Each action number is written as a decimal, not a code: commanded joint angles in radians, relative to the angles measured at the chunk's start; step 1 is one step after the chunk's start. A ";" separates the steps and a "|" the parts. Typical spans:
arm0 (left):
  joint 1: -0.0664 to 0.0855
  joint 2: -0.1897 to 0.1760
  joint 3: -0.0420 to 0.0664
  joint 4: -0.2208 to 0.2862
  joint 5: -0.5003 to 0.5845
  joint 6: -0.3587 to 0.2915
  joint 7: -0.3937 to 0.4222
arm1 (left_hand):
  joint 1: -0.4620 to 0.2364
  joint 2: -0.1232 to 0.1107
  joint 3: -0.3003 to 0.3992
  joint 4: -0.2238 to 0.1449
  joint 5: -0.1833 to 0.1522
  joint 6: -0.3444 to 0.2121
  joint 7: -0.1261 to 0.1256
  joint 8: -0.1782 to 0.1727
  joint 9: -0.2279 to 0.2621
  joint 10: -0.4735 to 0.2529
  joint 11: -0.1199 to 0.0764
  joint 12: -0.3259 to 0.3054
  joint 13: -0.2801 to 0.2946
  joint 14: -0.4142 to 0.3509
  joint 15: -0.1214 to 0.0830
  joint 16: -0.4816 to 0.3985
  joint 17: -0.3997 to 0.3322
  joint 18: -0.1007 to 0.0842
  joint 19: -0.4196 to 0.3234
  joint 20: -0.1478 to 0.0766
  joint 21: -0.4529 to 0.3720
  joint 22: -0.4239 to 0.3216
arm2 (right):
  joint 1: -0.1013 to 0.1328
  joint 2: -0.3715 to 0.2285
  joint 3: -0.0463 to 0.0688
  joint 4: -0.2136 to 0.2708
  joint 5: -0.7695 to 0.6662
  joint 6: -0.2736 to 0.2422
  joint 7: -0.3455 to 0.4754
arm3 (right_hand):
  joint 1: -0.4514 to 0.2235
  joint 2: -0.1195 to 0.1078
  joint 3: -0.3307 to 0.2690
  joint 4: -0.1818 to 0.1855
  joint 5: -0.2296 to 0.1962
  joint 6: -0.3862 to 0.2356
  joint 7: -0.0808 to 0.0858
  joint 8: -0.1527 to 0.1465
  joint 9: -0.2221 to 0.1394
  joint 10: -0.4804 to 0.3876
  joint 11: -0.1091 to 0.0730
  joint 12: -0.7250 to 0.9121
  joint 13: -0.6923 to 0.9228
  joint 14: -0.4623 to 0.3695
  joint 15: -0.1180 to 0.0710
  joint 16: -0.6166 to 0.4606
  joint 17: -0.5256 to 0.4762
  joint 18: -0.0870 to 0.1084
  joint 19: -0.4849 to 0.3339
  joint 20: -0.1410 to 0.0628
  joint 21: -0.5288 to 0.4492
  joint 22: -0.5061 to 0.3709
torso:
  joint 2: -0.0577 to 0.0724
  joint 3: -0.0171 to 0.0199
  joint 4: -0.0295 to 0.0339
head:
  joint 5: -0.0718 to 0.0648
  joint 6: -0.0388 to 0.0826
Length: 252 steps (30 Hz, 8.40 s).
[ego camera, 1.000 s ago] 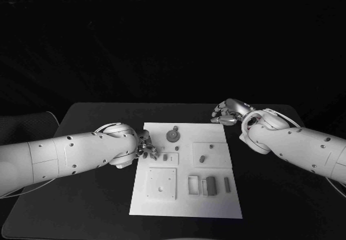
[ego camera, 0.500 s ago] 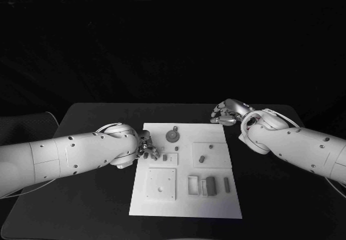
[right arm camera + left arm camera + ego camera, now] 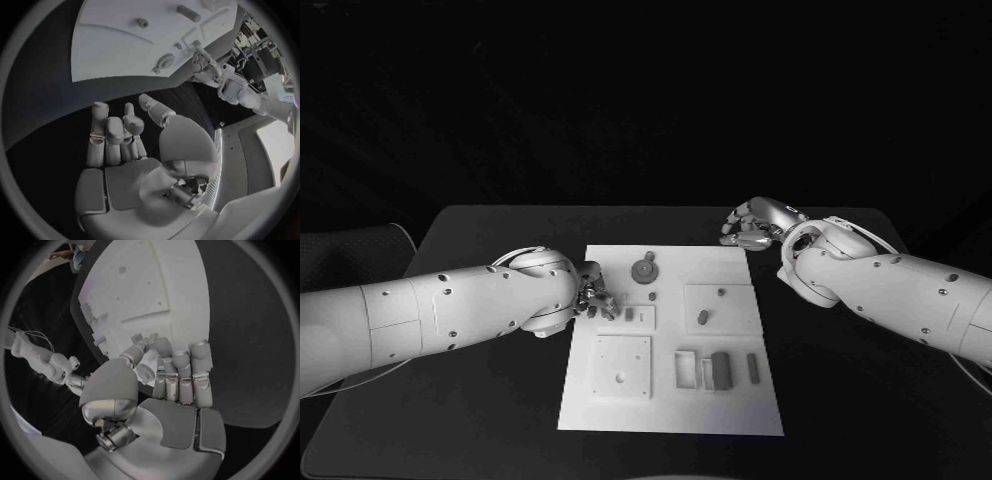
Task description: Assemble the parts on the task board
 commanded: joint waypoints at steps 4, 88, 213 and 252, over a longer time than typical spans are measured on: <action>-0.002 0.001 -0.001 -0.001 -0.006 0.014 0.005 | 0.001 -0.007 0.000 0.007 -0.004 0.011 0.007 -0.002 0.000 -0.008 -0.002 0.005 0.001 -0.008 -0.013 0.004 -0.001 0.054 -0.001 -0.005 0.006 0.020 | -0.001 0.000 0.000 0.000 -0.003 0.012 0.002 | -0.008 -0.001 0.000 0.005 0.003 -0.001 0.009 -0.007 0.001 0.001 0.006 -0.005 0.001 0.001 -0.004 -0.006 -0.001 0.013 0.004 -0.005 -0.006 0.016 | 0.000 -0.0003 0.0004 | 0.001 0.000; -0.002 0.005 0.000 -0.012 -0.001 0.015 0.002 | -0.081 -0.044 -0.068 0.046 -0.002 0.007 0.004 0.002 0.007 -0.015 -0.005 0.025 0.000 -0.013 -0.018 0.021 -0.005 0.056 -0.010 -0.011 0.021 0.020 | -0.001 0.001 0.000 -0.002 -0.003 0.020 -0.001 | -0.011 -0.006 0.000 0.012 0.003 -0.007 0.011 -0.012 0.002 0.002 0.008 -0.005 0.002 0.001 -0.003 -0.006 -0.001 0.013 0.004 -0.005 -0.006 0.016 | 0.000 -0.0007 0.0005 | -0.002 -0.002; -0.001 -0.033 0.001 -0.101 0.116 -0.343 0.607 | 0.154 -0.034 -0.071 -0.145 0.002 -0.225 0.119 -0.104 -0.095 -0.123 0.116 -0.372 -0.222 -0.137 0.138 -0.294 -0.139 0.067 -0.144 0.141 -0.295 -0.147 | -0.101 -0.068 -0.001 0.132 0.097 -0.023 0.125 | 0.000 -0.007 0.000 0.011 0.000 -0.048 0.027 -0.038 0.000 0.002 0.023 -0.004 0.004 0.001 0.010 -0.006 -0.001 0.013 0.004 -0.007 -0.007 0.017 | -0.023 -0.0031 -0.0047 | -0.009 0.022; -0.003 0.174 0.000 -0.245 -0.533 -0.114 0.682 | 0.260 -0.026 -0.099 -0.144 0.020 -0.259 0.029 -0.151 -0.243 -0.058 0.015 0.184 0.174 -0.013 -0.011 0.152 0.100 0.078 0.010 -0.005 0.136 0.025 | -0.102 -0.057 0.000 0.117 0.098 -0.039 0.129 | -0.002 -0.005 -0.002 0.011 0.001 -0.053 0.028 -0.041 0.000 0.002 0.024 -0.003 0.005 0.002 0.011 -0.005 -0.001 0.013 0.006 -0.006 -0.007 0.017 | -0.016 -0.0041 -0.0065 | -0.013 0.012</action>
